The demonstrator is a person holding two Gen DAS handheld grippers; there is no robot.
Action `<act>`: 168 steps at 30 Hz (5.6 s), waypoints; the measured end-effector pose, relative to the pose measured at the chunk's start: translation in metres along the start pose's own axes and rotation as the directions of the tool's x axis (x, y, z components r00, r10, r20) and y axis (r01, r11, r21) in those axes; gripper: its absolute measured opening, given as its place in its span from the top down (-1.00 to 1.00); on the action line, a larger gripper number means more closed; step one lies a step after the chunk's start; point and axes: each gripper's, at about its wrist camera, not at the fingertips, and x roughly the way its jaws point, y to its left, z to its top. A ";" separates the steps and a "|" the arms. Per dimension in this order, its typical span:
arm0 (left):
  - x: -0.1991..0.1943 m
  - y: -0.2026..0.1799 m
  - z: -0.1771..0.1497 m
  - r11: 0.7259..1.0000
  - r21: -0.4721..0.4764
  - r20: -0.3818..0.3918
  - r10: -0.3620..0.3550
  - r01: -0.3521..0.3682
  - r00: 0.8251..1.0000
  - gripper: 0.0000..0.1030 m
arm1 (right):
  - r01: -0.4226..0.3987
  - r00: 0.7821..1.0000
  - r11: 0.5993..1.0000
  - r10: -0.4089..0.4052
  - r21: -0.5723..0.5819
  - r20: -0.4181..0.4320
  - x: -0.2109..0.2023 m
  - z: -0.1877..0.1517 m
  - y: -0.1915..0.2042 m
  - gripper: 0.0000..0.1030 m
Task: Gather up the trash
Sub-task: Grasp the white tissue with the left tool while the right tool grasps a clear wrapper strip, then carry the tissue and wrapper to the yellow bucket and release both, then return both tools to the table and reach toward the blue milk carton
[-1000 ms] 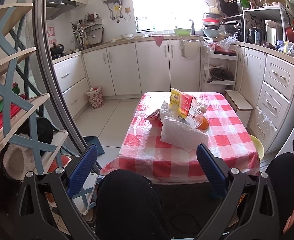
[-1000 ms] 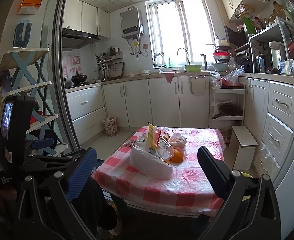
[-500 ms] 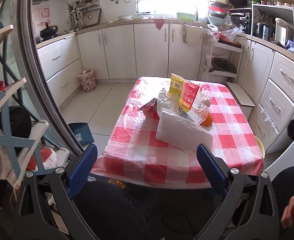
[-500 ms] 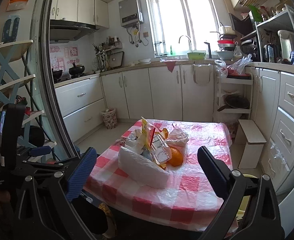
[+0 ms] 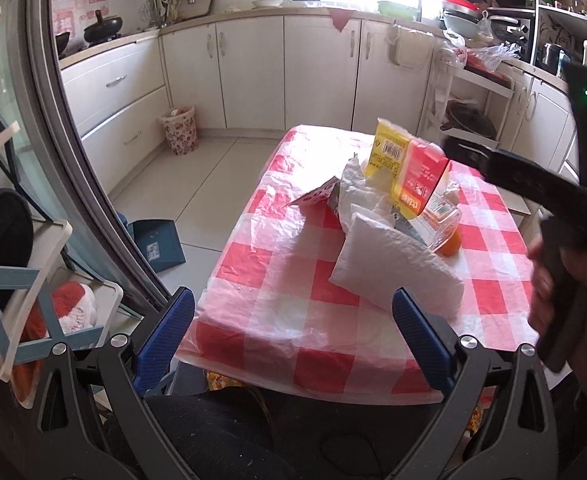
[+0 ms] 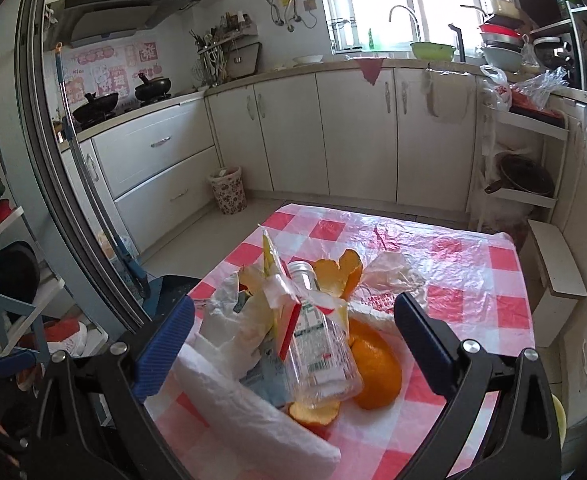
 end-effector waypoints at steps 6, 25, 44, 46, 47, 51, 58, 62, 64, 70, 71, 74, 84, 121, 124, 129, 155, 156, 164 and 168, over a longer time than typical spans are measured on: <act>0.015 0.004 0.002 1.000 -0.012 -0.024 -0.022 0.022 0.999 -0.85 | -0.069 0.993 0.997 0.070 0.016 -0.090 0.045 0.004 -0.002 -0.27; 0.117 -0.040 0.033 0.996 0.023 -0.205 -0.078 0.085 0.976 -0.85 | -0.335 0.942 0.896 0.326 0.291 0.079 -0.002 0.015 -0.079 0.88; 0.127 -0.065 0.005 0.800 0.533 -0.297 -0.128 0.275 0.946 -0.11 | -0.297 0.955 0.893 0.280 0.339 0.099 -0.025 0.005 -0.122 0.88; 0.128 -0.064 0.004 0.806 0.517 -0.316 -0.132 0.287 0.940 0.59 | -0.295 0.955 0.894 0.277 0.338 0.101 -0.026 0.005 -0.122 0.88; 0.128 -0.062 0.003 0.811 0.508 -0.323 -0.132 0.289 0.937 0.83 | -0.294 0.956 0.894 0.276 0.337 0.103 -0.027 0.005 -0.123 0.88; 0.107 -0.053 0.009 0.827 0.464 -0.298 -0.193 0.319 0.935 0.91 | -0.288 0.957 0.897 0.265 0.335 0.115 -0.035 0.005 -0.125 0.88; 0.065 -0.052 0.025 0.834 0.313 -0.273 -0.378 0.454 0.884 0.91 | -0.221 0.973 0.907 0.183 0.358 0.138 -0.064 -0.003 -0.151 0.88; 0.037 -0.083 0.037 0.804 0.301 -0.228 -0.462 0.513 0.857 0.91 | -0.127 0.986 0.903 0.070 0.410 0.152 -0.097 -0.023 -0.194 0.88; 0.025 -0.104 0.043 0.785 0.301 -0.203 -0.502 0.542 0.841 0.91 | -0.060 0.990 0.892 -0.003 0.448 0.138 -0.113 -0.040 -0.220 0.88; 0.009 -0.172 0.057 0.734 0.274 -0.173 -0.598 0.622 0.782 0.91 | 0.163 0.985 0.803 -0.168 0.573 -0.045 -0.122 -0.106 -0.293 0.88; 0.008 -0.178 0.058 0.728 0.268 -0.172 -0.608 0.631 0.775 0.91 | 0.195 0.980 0.788 -0.180 0.584 -0.085 -0.118 -0.115 -0.302 0.88; 0.007 -0.202 0.058 0.716 0.242 -0.187 -0.627 0.655 0.756 0.91 | 0.287 0.958 0.759 -0.208 0.584 -0.200 -0.094 -0.137 -0.320 0.88; 0.034 -0.268 0.044 0.710 0.218 -0.260 -0.619 0.670 0.741 0.91 | 0.423 0.894 0.692 -0.212 0.585 -0.396 -0.048 -0.170 -0.366 0.10; 0.126 -0.394 0.042 0.800 0.201 -0.373 -0.472 0.566 0.799 -0.30 | 0.059 0.948 0.767 -0.244 0.639 0.205 -0.197 -0.048 -0.342 -0.41; 0.100 -0.343 0.052 0.830 0.203 -0.294 -0.454 0.519 0.841 -0.36 | 0.054 0.953 0.789 -0.224 0.612 0.205 -0.190 -0.041 -0.329 -0.41; 0.061 -0.224 0.066 0.921 0.129 -0.111 -0.355 0.367 0.928 -0.50 | 0.024 0.964 0.847 -0.159 0.531 0.211 -0.176 -0.025 -0.289 -0.41; 0.181 -0.002 0.055 0.938 -0.339 -0.268 -0.168 0.070 0.949 0.20 | -0.352 0.932 0.927 0.335 -0.129 -0.139 -0.030 -0.016 -0.032 -0.41; 0.181 -0.001 0.055 0.944 -0.323 -0.276 -0.165 0.070 0.947 0.36 | -0.364 0.926 0.919 0.341 -0.150 -0.163 -0.023 -0.018 -0.023 -0.41; 0.167 0.030 0.050 0.949 -0.299 -0.276 -0.188 0.101 0.943 0.77 | -0.462 0.874 0.857 0.394 -0.229 -0.285 0.017 -0.039 0.037 -0.41; 0.162 0.052 0.043 0.951 -0.295 -0.287 -0.181 0.093 0.941 0.77 | -0.513 0.836 0.830 0.425 -0.219 -0.348 0.033 -0.051 0.062 -0.41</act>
